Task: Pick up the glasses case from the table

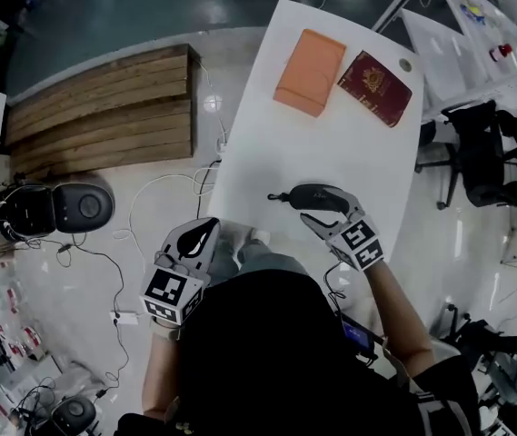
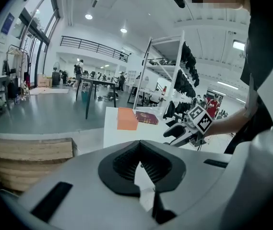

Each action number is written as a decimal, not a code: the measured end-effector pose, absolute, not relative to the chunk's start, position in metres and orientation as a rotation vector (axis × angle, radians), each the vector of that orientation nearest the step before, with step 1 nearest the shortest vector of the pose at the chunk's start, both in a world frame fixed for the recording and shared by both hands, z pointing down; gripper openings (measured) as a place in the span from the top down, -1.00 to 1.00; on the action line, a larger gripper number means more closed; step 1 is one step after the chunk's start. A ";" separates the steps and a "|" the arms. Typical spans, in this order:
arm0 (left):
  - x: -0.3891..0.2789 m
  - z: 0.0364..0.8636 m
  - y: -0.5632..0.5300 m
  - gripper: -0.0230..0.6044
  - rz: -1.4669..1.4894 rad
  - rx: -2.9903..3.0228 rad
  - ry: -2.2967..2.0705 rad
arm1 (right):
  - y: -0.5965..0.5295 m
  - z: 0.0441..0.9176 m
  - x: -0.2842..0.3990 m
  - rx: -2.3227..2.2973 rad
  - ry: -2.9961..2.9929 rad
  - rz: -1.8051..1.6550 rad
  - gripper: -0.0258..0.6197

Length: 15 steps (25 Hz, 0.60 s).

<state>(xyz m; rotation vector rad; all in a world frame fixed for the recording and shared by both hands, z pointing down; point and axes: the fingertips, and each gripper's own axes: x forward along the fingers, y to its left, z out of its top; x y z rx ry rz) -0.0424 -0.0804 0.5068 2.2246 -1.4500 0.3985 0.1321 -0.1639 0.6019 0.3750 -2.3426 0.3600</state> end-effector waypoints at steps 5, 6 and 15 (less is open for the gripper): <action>-0.051 0.510 -0.076 0.87 0.455 2.151 -1.473 | -0.166 0.641 0.141 0.283 -2.214 0.299 -0.20; -0.053 0.512 -0.074 0.87 0.460 2.141 -1.476 | -0.167 0.647 0.141 0.265 -2.195 0.287 -0.21; -0.070 0.523 -0.047 0.87 0.487 2.083 -1.499 | -0.173 0.700 0.142 0.105 -2.001 0.130 -0.25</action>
